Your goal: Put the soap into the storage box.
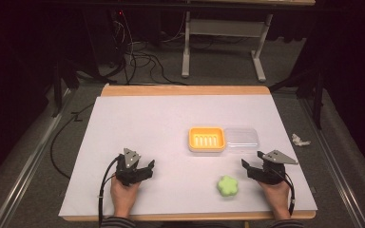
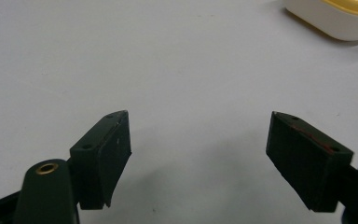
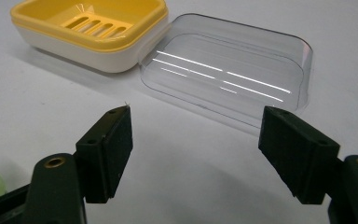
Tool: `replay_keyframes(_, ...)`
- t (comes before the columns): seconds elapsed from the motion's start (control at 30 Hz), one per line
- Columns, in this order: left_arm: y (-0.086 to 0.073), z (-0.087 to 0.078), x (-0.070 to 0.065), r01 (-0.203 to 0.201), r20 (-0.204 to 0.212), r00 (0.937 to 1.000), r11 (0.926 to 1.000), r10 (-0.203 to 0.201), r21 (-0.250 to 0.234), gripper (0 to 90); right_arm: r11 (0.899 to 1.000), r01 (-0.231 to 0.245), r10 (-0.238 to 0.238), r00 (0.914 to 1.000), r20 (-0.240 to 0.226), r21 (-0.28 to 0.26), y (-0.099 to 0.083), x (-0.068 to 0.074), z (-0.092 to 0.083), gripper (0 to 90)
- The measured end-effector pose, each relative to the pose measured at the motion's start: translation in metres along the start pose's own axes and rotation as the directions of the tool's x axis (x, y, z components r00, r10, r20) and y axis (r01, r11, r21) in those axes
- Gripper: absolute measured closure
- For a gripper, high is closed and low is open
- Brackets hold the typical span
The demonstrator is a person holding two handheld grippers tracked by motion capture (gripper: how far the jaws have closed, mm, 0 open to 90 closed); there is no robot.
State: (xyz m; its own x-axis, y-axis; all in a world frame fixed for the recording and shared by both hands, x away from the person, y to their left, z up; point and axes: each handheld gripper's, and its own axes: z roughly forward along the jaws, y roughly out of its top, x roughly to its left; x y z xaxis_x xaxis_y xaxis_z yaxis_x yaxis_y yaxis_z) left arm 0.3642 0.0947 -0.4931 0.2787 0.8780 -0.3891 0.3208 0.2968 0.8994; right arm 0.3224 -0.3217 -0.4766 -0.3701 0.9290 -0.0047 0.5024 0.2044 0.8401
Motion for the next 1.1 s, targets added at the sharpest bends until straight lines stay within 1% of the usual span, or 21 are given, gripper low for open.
replay_keyframes(0.1,0.000,0.000,0.000,0.000,0.000,1.0000,1.0000,0.000,0.000,22.5,1.000,-0.003,0.003,1.0000,-0.001,0.003,0.000,0.000,0.000,27.2)
replay_keyframes(0.23,0.000,0.000,0.000,0.000,0.001,1.0000,1.0000,0.000,0.001,22.6,1.000,0.010,-0.010,0.9999,-0.005,0.007,0.000,0.001,0.000,30.6)
replay_keyframes(0.43,0.000,0.000,0.000,-0.001,0.003,1.0000,1.0000,0.001,0.002,22.6,1.000,0.016,-0.016,0.9999,-0.007,0.007,0.000,0.001,0.001,32.1)
replay_keyframes(0.53,0.000,0.000,0.000,-0.001,0.003,1.0000,1.0000,0.001,0.002,22.6,0.999,0.026,-0.026,0.9996,-0.011,0.022,0.001,0.002,0.002,32.2)
replay_keyframes(0.63,0.000,0.000,0.000,-0.001,0.002,1.0000,1.0000,0.001,0.001,22.5,0.999,0.023,-0.022,0.9996,-0.017,0.027,0.001,0.002,0.002,32.2)
replay_keyframes(0.7,0.000,0.000,0.000,0.000,0.004,1.0000,1.0000,0.000,0.001,22.5,1.000,0.003,-0.003,0.9997,-0.022,0.014,0.001,0.000,0.001,34.4)
replay_keyframes(0.77,0.000,0.000,0.000,-0.002,0.005,1.0000,1.0000,0.002,0.001,22.5,1.000,0.000,0.000,0.9997,-0.024,0.008,0.001,0.000,0.000,35.9)
replay_keyframes(0.8,0.000,0.000,0.000,-0.003,0.007,1.0000,1.0000,0.003,0.001,22.6,1.000,0.004,-0.004,0.9995,-0.030,-0.002,0.001,0.000,-0.001,36.5)
replay_keyframes(0.9,0.000,0.000,0.000,-0.001,0.005,1.0000,1.0000,0.001,0.001,22.6,1.000,0.006,-0.006,0.9992,-0.039,-0.002,0.001,0.001,-0.002,36.8)
replay_keyframes(0.97,0.000,0.000,0.000,-0.003,0.003,1.0000,1.0000,0.003,0.001,22.6,1.000,0.021,-0.021,0.9982,-0.056,0.003,0.001,0.003,-0.005,36.6)
replay_keyframes(1.03,0.000,0.000,0.000,-0.001,0.001,1.0000,1.0000,0.001,0.001,22.5,1.000,0.012,-0.011,0.9969,-0.078,0.005,0.001,0.004,-0.009,34.3)
replay_keyframes(1.1,0.000,0.000,0.000,0.003,0.002,1.0000,1.0000,-0.003,0.001,22.5,1.000,0.018,-0.017,0.9957,-0.091,0.010,0.002,0.004,-0.013,31.0)
